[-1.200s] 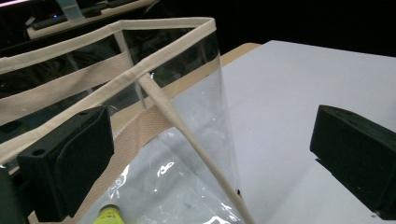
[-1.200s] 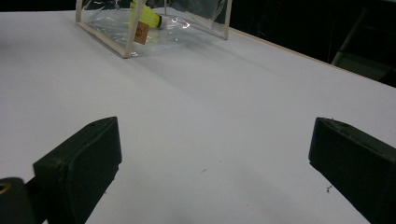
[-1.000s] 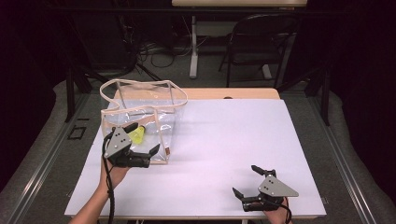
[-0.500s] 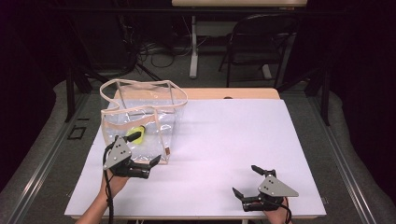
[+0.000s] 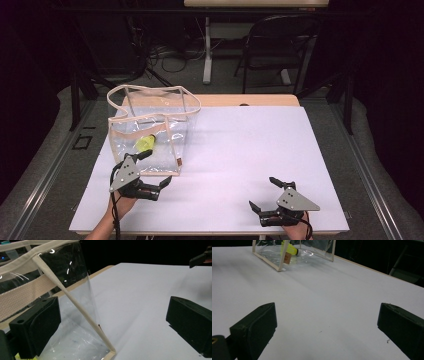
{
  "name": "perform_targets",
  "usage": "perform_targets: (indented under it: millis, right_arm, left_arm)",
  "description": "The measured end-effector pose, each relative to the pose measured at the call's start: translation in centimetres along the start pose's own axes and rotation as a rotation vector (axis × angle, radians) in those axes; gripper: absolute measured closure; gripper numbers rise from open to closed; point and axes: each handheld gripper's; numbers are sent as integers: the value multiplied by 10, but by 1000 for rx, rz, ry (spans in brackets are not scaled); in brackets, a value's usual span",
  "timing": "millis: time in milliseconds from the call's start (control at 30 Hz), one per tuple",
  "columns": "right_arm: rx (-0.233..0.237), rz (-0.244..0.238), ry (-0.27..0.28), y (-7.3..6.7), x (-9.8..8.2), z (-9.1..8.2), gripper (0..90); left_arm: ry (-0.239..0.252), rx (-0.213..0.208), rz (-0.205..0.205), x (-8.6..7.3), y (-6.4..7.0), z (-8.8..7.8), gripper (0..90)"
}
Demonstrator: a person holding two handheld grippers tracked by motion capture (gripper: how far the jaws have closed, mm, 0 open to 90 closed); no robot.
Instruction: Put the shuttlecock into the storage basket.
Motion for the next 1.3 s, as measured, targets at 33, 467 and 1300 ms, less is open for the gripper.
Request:
perform_targets:
  millis: [33,467,1300]
  right_arm:
    - [0,-1,0,0,0,0,20]
    - [1,-2,0,0,0,0,20]
    - [5,-6,0,-1,0,0,20]
  left_arm:
    - [-2,1,-3,-2,0,-1,0]
    - [-26,-17,-17,-25,6,-6,0]
    - [-45,-1,-48,-52,15,-19,0]
Point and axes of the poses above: each handheld gripper's, and its own axes: z roughly forward along the jaws, x roughly out of its top, y roughly to its right, and after that the axes turned 3 degrees about y, right-handed
